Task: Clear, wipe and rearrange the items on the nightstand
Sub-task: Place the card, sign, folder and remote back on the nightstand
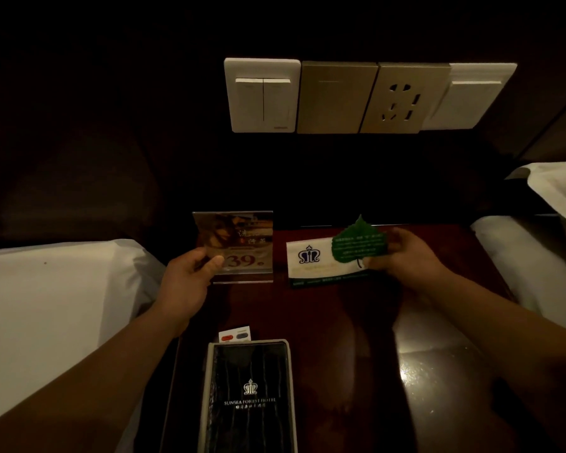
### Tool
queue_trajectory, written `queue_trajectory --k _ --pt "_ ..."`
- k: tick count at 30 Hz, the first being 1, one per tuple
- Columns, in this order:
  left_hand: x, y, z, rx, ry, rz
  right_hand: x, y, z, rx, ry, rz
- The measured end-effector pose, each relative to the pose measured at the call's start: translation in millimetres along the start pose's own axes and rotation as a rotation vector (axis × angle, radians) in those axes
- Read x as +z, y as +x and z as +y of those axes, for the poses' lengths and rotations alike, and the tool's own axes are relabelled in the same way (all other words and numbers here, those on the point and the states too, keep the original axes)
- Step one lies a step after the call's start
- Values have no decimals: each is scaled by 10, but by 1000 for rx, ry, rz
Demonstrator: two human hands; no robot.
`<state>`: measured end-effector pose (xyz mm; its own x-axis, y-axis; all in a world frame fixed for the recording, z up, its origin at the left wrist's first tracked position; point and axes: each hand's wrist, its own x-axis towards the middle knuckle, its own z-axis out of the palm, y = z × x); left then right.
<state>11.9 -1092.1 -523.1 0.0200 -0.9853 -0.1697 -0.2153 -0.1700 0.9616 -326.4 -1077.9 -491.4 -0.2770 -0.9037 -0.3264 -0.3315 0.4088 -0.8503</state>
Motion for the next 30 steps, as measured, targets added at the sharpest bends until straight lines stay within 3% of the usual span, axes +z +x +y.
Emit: queue_trajectory --k 5,15,25,30 --pt "19 -47 19 -6 3 5 139 -45 230 -24 119 69" --pt "-22 -20 12 -55 34 -29 249 -144 291 -28 106 144" --pt "-119 -45 2 -74 -17 -42 222 -228 290 -10 213 76" --pt "-230 -509 -30 -203 -254 180 204 -468 407 60 206 163"
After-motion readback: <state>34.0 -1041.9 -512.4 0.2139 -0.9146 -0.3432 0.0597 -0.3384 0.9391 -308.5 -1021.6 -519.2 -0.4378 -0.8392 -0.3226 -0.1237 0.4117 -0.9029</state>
